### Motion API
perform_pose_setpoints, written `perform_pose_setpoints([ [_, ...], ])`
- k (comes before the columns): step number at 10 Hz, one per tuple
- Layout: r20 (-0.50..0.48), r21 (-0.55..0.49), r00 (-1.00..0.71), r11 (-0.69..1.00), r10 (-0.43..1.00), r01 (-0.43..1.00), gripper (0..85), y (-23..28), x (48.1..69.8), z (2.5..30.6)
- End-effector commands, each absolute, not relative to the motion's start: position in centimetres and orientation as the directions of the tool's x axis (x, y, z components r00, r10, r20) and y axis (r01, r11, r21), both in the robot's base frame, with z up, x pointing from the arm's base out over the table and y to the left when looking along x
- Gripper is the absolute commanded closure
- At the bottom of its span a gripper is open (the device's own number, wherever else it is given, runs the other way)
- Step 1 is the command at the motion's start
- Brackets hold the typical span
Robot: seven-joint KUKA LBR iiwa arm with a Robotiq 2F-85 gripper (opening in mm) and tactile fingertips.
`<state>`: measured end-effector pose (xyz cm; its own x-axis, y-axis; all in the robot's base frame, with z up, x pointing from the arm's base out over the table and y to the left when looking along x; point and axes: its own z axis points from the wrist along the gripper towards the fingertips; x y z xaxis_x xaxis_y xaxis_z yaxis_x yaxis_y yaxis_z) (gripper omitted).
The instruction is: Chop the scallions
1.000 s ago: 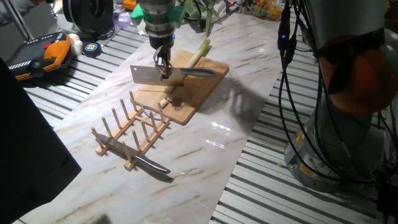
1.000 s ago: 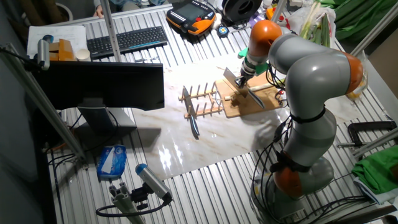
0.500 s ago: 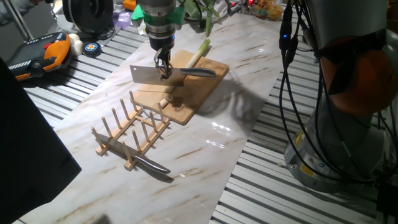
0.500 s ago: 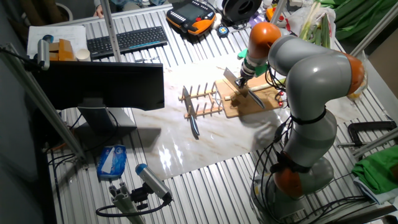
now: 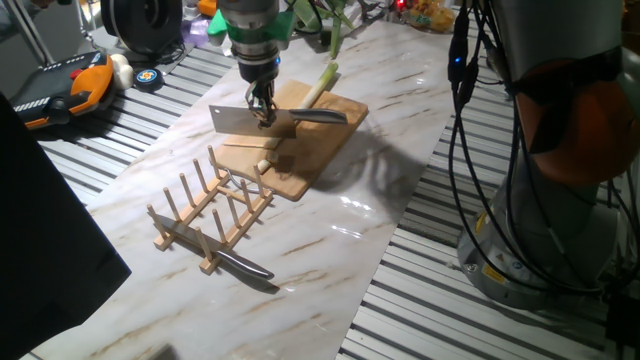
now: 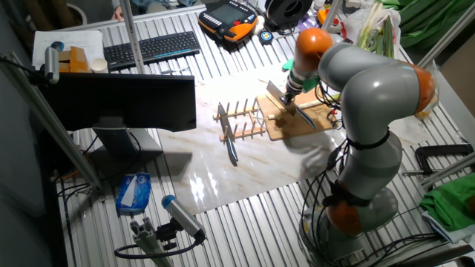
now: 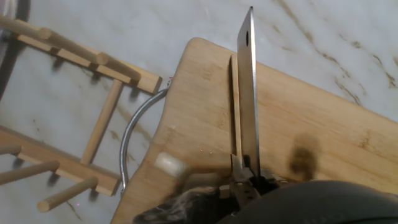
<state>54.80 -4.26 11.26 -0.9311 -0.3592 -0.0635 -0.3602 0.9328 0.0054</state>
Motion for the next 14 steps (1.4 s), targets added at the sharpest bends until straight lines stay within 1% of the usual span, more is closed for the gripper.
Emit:
perform_pose_setpoints([
  [1, -0.057, 0.019, -0.931, 0.932, -0.36, -0.362, 84.3, -4.2, 54.8, 11.2],
  [10, -0.031, -0.01, -0.934, 0.934, -0.356, -0.356, 84.3, -4.1, 54.8, 11.5],
  [14, -0.02, -0.013, -0.929, 0.929, -0.371, -0.37, 84.3, -5.3, 55.2, 11.6],
])
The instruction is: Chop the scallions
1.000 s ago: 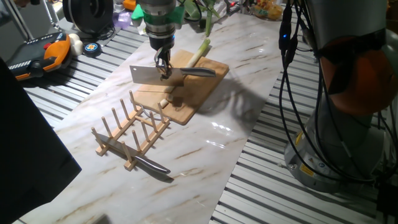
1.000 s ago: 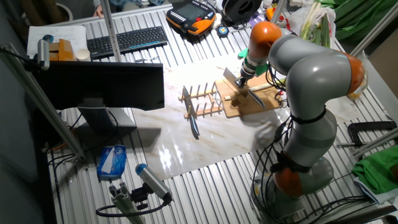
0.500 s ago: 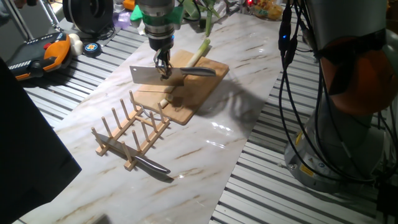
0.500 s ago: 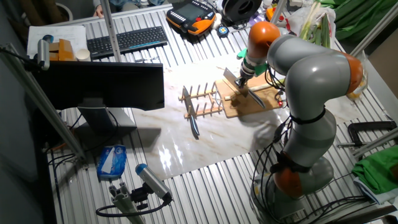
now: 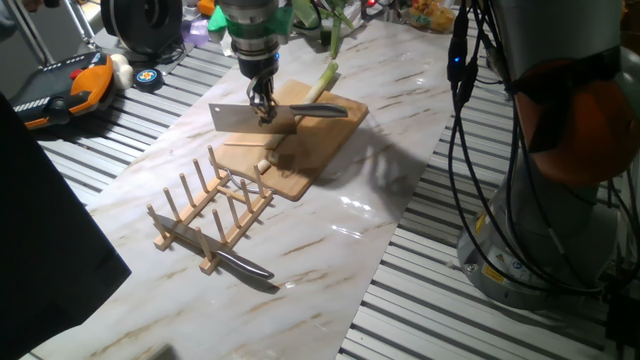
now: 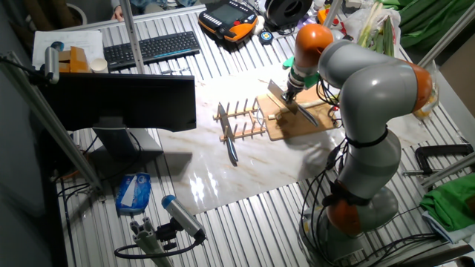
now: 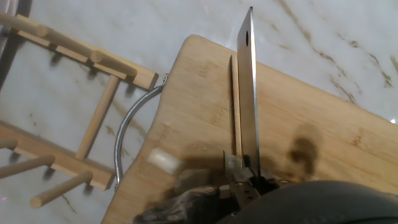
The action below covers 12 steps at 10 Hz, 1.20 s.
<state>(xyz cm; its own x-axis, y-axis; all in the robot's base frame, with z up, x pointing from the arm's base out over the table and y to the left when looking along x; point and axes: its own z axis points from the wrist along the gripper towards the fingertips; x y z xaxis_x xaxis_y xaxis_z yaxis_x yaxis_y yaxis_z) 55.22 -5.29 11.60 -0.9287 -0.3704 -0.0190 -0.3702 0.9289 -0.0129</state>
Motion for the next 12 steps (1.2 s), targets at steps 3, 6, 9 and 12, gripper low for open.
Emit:
perform_pose_setpoints([
  [3, -0.013, 0.008, -0.928, 0.928, -0.373, -0.373, 84.3, -6.1, 55.3, 10.8],
  [6, -0.012, 0.023, -0.927, 0.926, -0.376, -0.376, 84.3, -6.5, 55.3, 10.5],
  [9, -0.013, 0.036, -0.925, 0.925, -0.379, -0.379, 84.3, -6.5, 55.3, 10.4],
  [12, -0.013, 0.031, -0.928, 0.928, -0.372, -0.372, 84.3, -6.3, 55.3, 10.4],
])
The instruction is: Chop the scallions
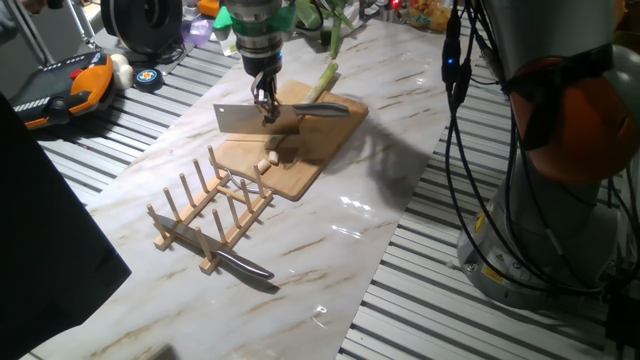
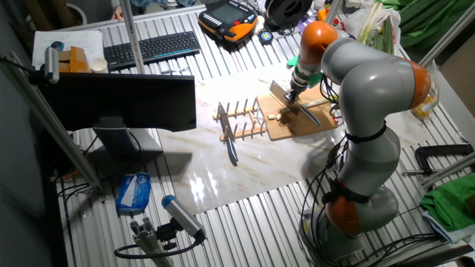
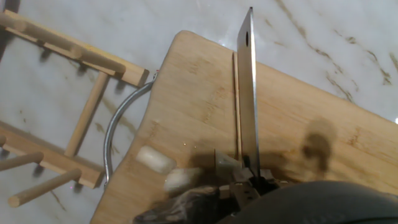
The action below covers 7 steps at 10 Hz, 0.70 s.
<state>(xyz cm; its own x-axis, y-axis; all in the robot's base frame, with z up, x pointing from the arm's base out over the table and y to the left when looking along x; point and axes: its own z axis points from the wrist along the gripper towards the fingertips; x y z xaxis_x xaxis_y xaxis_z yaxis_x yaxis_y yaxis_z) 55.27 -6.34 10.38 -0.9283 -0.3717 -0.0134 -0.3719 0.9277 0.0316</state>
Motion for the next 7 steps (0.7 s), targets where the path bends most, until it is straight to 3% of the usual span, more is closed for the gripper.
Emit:
perform_pose_setpoints([
  [1, -0.014, 0.029, -0.928, 0.928, -0.372, -0.372, 84.3, -6.3, 55.3, 10.3],
  [7, -0.036, 0.035, -0.93, 0.93, -0.365, -0.366, 84.3, -6.3, 54.5, 9.1],
])
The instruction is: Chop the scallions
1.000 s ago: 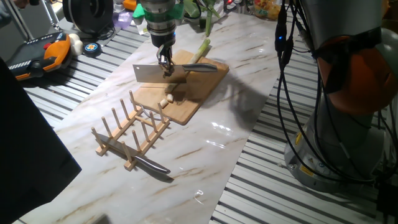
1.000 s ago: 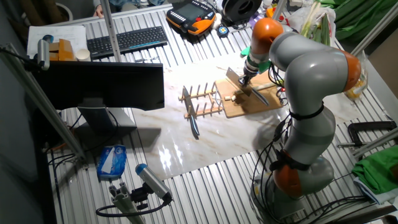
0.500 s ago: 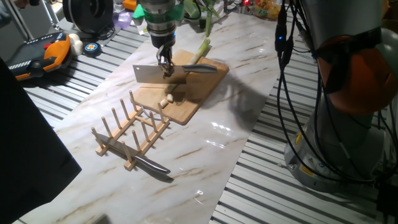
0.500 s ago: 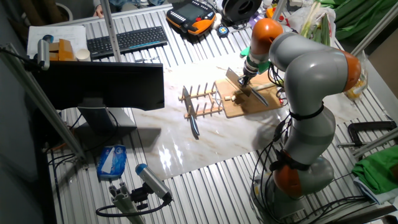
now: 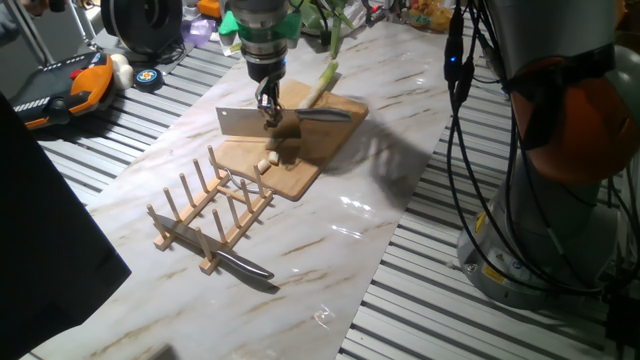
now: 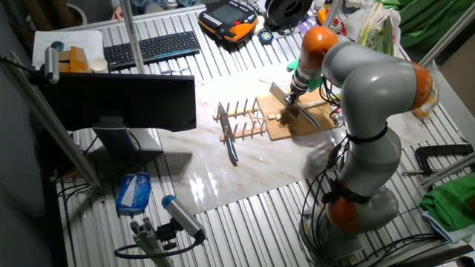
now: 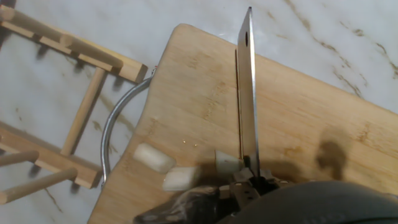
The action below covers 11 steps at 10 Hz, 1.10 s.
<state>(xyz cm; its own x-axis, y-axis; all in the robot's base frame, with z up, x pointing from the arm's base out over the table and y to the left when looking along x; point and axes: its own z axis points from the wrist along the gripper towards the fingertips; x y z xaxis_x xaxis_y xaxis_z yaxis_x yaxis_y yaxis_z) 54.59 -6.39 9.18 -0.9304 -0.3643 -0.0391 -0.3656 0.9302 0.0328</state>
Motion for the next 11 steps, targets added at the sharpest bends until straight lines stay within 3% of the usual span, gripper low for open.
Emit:
perform_pose_setpoints([
  [1, -0.038, 0.03, -0.931, 0.931, -0.364, -0.365, 84.3, -6.45, 54.52, 9.12],
  [11, -0.054, 0.029, -0.936, 0.937, -0.347, -0.349, 84.3, -6.25, 54.88, 9.22],
])
